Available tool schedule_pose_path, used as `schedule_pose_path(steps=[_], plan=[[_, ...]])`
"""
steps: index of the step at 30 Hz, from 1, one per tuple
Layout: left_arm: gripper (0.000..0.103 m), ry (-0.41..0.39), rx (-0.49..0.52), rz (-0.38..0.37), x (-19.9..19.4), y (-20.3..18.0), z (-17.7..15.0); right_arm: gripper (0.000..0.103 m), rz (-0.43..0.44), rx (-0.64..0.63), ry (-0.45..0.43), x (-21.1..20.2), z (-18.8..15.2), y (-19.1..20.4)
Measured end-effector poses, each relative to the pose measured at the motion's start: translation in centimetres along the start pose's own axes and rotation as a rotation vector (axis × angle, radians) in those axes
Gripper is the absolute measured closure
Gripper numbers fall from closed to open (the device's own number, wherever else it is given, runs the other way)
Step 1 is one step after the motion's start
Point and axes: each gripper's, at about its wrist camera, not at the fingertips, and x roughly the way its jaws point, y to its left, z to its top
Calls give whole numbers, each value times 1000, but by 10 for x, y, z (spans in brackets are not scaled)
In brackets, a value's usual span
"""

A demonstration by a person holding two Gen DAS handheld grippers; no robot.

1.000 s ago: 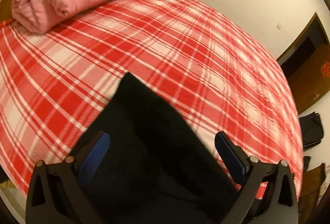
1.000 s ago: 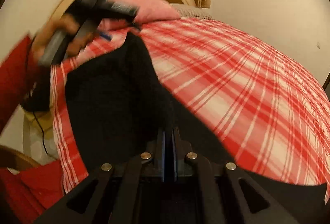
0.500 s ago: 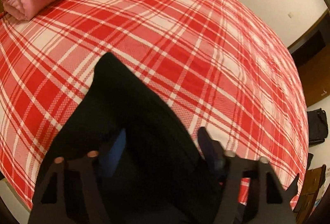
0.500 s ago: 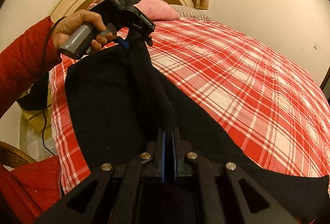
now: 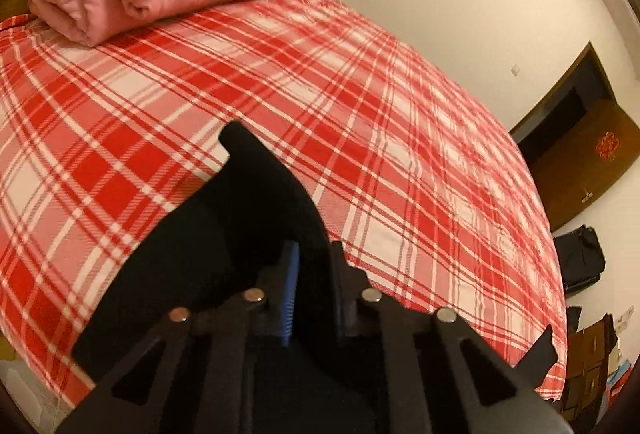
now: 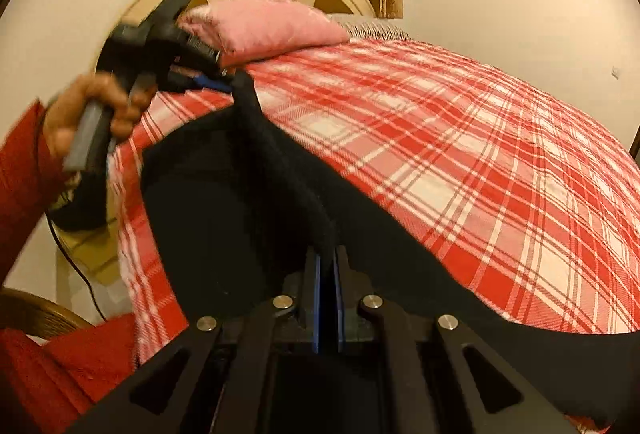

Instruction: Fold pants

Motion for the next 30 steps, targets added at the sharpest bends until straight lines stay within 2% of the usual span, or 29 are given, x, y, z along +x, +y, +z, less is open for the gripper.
schedule_pose_path(steps=[2, 4, 5, 7, 8, 10, 12, 13, 14, 16, 18, 20, 22, 23, 24, 25, 27, 30], plan=[[87, -23, -9, -15, -14, 4, -3, 98, 18, 4, -5, -8, 0, 1], [88, -10, -6, -11, -18, 5, -3, 98, 27, -4, 3, -10, -3, 6], [84, -2, -9, -9, -19, 5, -2, 98, 28, -15, 10, -8, -5, 9], [60, 33, -25, -8, -14, 3, 0, 98, 29, -33, 31, -3, -12, 16], [33, 54, -43, -7, -10, 2, 3, 98, 28, -39, 38, -1, -14, 20], [10, 60, -48, 5, -2, -2, 10, 98, 13, -65, 48, 4, -21, 29], [9, 74, -14, 68, 12, -11, 20, 98, -9, -86, 57, 8, -27, 34], [9, 108, 15, 126, 26, -18, 26, 98, -15, -87, 62, 11, -30, 35], [9, 129, 30, 149, 34, -23, 30, 98, -15, -81, 65, 13, -32, 35], [9, 173, 40, 175, 54, -32, 35, 98, -19, -74, 71, 16, -36, 35], [9, 232, 52, 167, 71, -39, 38, 98, -26, -87, 80, 21, -39, 38], [9, 265, 70, 217, 85, -47, 39, 98, -34, -109, 92, 24, -43, 42], [13, 284, 99, 269, 95, -52, 37, 98, -41, -121, 98, 26, -46, 43], [24, 294, 109, 299, 100, -52, 34, 98, -39, -114, 98, 26, -47, 42], [45, 293, 106, 302, 100, -51, 32, 98, -35, -103, 95, 25, -47, 40], [55, 288, 96, 285, 99, -47, 29, 98, -31, -91, 91, 24, -46, 38], [87, 267, 86, 251, 95, -37, 24, 98, -23, -74, 74, 19, -42, 33], [95, 189, 12, 112, 69, -13, 22, 98, -11, -64, 51, 11, -34, 30]])
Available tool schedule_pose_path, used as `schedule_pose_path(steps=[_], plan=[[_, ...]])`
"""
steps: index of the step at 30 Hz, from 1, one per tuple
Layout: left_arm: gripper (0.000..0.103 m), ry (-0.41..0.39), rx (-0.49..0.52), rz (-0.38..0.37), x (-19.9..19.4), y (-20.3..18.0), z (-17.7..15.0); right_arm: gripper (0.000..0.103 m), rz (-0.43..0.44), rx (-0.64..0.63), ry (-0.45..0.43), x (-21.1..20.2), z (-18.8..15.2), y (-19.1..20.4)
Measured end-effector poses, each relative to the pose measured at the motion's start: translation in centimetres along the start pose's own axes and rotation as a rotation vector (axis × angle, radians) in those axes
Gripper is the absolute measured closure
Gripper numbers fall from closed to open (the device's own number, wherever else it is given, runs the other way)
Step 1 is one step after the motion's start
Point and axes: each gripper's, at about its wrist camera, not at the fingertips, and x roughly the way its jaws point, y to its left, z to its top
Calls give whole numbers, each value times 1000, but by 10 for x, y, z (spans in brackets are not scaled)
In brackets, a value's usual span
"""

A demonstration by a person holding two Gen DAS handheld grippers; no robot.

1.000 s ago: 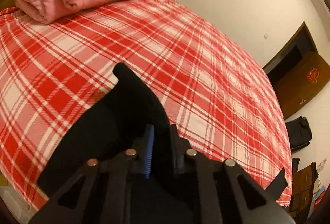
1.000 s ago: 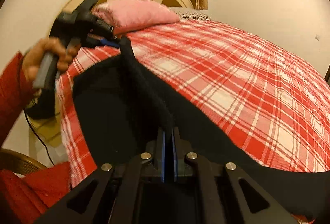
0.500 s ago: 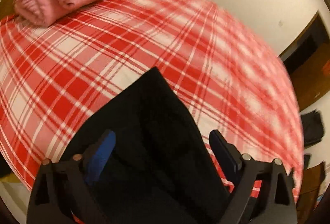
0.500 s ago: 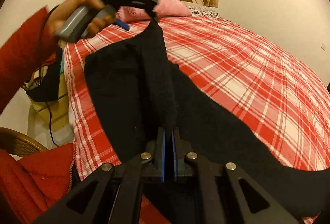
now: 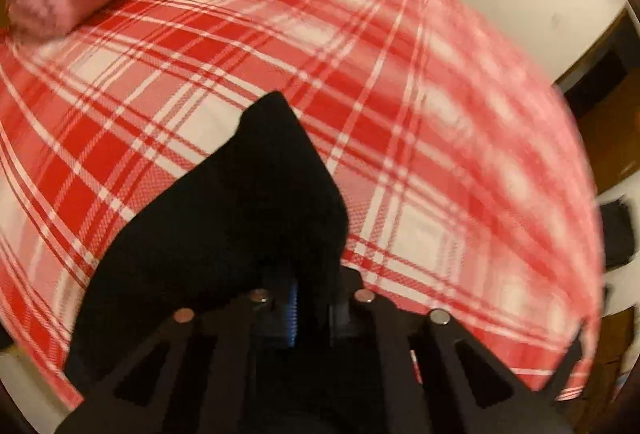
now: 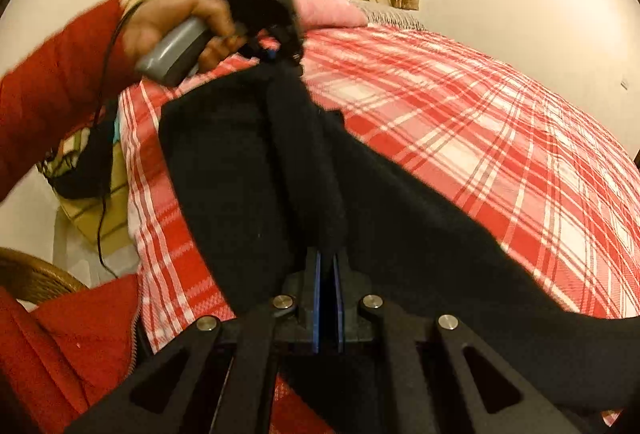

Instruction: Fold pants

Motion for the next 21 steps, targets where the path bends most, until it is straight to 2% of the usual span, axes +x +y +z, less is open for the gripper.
schedule_pose_path(steps=[5, 9, 12, 15, 19, 21], plan=[[96, -133, -43, -155, -58, 25, -18, 98, 34, -7, -37, -23, 9, -4], [96, -209, -55, -217, -96, 43, -44, 98, 63, -1, -39, -36, 7, -2], [96, -234, -73, -222, -106, 56, -66, 98, 71, -16, -8, -32, -4, 5], [96, -236, -71, -186, -100, 70, -92, 98, 72, -21, 27, -24, -15, 10], [95, -176, -74, -115, -74, 86, -109, 97, 51, -57, 65, -14, -26, 19], [88, -143, -92, -99, -64, 94, -112, 97, 58, -58, 83, -10, -30, 20]])
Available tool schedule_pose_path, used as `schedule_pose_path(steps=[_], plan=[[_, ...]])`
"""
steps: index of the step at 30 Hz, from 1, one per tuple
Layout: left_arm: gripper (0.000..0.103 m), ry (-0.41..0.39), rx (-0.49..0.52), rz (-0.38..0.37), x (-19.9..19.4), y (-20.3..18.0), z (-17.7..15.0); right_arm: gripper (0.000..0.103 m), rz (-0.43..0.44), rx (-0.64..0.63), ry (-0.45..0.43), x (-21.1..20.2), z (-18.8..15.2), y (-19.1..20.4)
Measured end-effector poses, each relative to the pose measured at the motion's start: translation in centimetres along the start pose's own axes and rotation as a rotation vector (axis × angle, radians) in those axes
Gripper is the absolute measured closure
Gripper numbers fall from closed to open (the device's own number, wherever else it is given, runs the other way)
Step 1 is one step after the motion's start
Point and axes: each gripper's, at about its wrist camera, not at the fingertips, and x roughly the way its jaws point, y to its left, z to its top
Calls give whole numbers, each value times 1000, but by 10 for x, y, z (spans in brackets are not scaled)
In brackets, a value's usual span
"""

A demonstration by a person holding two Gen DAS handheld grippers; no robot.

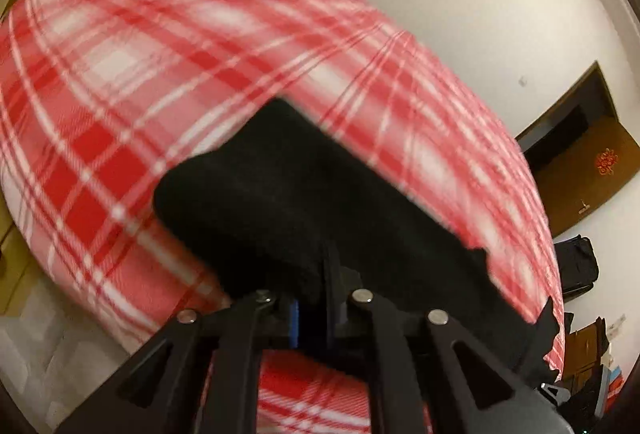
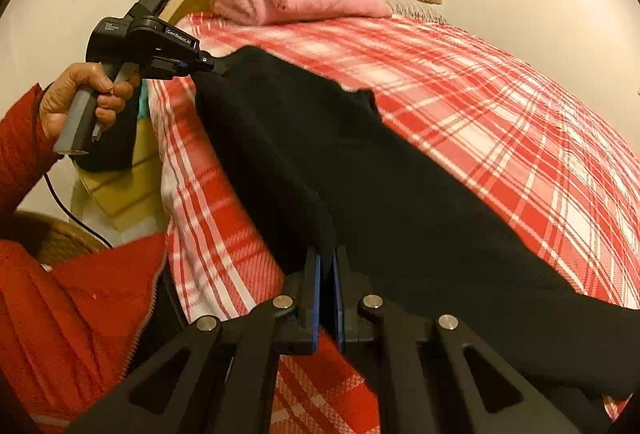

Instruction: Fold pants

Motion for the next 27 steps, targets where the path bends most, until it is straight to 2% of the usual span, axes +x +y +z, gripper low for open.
schedule_pose_path(steps=[1, 2, 3, 6, 7, 8, 9, 10, 11, 12, 13, 15, 17, 19, 23, 25, 27], plan=[[83, 22, -12, 28, 5, 5, -1, 97, 6, 3, 12, 3, -2, 0], [74, 33, -16, 49, 6, 9, -2, 95, 6, 6, 23, 6, -3, 0], [70, 38, -17, 73, 5, 14, -3, 95, 1, 15, 33, 9, -5, -1], [67, 53, -30, 59, -5, 22, -2, 87, 36, 82, 45, 12, -7, -8], [61, 53, -35, 89, -9, 24, -1, 82, 61, 111, 49, 9, -6, -12], [45, 35, -33, 172, -16, 25, 0, 78, 77, 129, 52, 6, -5, -14], [35, 10, -25, 228, -23, 25, 0, 68, 91, 146, 46, 1, -2, -17], [35, -28, -11, 261, -32, 23, 0, 57, 104, 162, 17, -9, 1, -20], [35, -89, 7, 277, -46, 19, 1, 51, 116, 175, -24, -19, 6, -23], [35, -118, 20, 286, -51, 16, 1, 41, 129, 191, -67, -28, 11, -27], [35, -158, 46, 301, -57, 10, 1, 37, 144, 207, -109, -34, 18, -32], [35, -225, 115, 315, -59, -8, 2, 37, 170, 248, -186, -39, 34, -44], [34, -263, 189, 307, -47, -30, 0, 37, 187, 281, -211, -29, 53, -53], [35, -246, 242, 302, -24, -49, -4, 37, 231, 315, -200, -7, 72, -62], [35, -199, 269, 340, 13, -62, -13, 37, 351, 403, -144, 42, 99, -72], [35, -176, 253, 332, 20, -60, -16, 37, 332, 404, -106, 62, 110, -70], [33, -161, 248, 333, 25, -57, -20, 37, 301, 423, -31, 86, 116, -71]])
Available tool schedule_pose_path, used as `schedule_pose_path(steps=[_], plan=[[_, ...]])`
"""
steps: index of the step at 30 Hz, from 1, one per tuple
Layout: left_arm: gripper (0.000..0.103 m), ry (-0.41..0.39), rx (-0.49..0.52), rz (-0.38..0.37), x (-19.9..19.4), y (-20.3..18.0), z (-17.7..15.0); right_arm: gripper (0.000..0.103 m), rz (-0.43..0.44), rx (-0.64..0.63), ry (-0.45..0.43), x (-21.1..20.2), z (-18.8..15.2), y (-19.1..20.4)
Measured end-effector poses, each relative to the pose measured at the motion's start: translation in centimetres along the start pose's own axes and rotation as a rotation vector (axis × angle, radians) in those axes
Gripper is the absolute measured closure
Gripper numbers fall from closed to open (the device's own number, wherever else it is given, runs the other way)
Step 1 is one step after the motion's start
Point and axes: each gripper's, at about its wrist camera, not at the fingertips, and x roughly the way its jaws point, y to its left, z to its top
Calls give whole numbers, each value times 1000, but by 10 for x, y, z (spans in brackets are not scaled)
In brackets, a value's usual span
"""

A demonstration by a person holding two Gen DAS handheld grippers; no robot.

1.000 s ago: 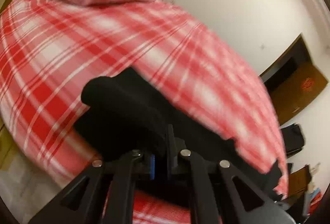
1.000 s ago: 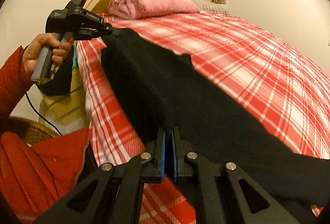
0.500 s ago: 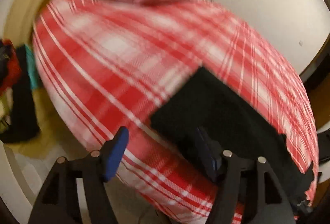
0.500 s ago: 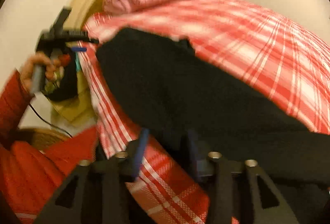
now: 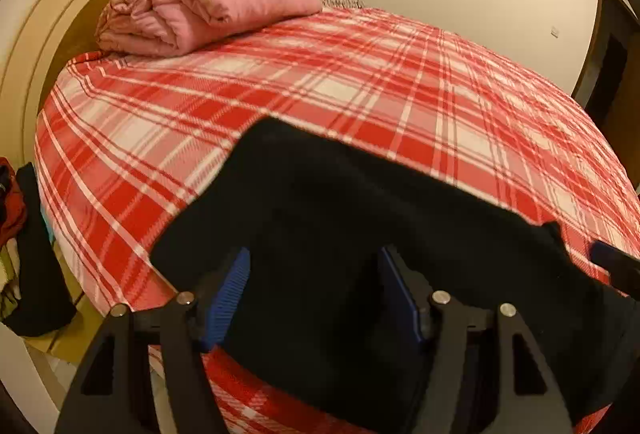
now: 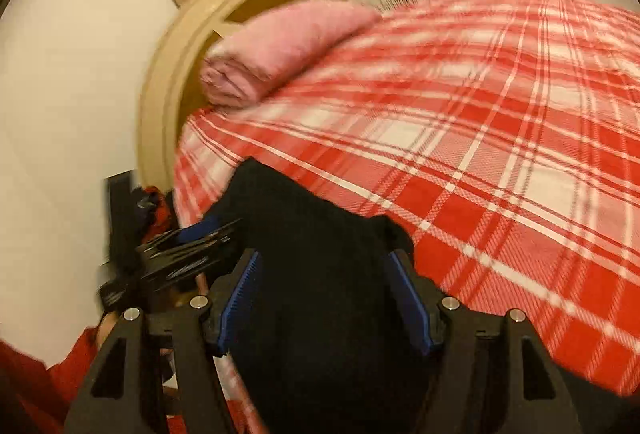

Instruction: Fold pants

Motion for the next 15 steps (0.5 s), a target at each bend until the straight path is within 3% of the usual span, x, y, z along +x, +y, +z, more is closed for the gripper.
schedule_pose_path(steps=[2, 6, 9, 12, 15], plan=[[33, 5, 7, 1, -3, 0, -3, 37, 31, 34, 55, 20, 1, -7], [33, -1, 14, -12, -4, 1, 1, 35, 121, 58, 68, 25, 2, -7], [33, 3, 6, -20, -2, 3, 3, 35, 245, 133, 53, 17, 6, -14], [33, -3, 2, -17, 0, 3, 6, 35, 225, 102, 43, 8, 2, -7], [32, -6, 14, -8, 2, 4, 7, 35, 160, 58, 98, 18, -2, -2]])
